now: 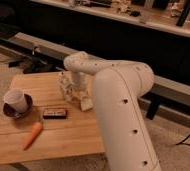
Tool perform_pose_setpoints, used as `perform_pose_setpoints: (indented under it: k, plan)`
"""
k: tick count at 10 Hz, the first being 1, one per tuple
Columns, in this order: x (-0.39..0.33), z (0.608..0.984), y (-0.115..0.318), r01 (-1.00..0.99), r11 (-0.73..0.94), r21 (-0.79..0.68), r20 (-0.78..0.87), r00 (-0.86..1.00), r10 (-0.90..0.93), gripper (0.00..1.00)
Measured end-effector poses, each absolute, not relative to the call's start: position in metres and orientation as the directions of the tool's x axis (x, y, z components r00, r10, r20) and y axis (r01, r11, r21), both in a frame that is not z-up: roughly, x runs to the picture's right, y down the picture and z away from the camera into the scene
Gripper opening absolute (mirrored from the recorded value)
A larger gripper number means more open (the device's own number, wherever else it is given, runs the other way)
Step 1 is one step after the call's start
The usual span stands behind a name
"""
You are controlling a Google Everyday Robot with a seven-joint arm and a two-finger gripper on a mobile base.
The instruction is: Wipe the white sponge on the table
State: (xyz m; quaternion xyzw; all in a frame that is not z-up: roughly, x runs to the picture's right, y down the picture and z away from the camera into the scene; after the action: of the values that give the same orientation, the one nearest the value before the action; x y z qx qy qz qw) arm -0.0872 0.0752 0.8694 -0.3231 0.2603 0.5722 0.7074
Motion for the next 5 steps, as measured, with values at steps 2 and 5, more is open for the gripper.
perform_pose_setpoints:
  k: [2,5]
  plan:
    - [-0.097,0.845,0.094,-0.967,0.151,-0.203,-0.753,0.253,0.608,0.0]
    - [-0.074,0.816,0.126,-0.968,0.148,-0.2,-0.788,0.249,0.563,0.0]
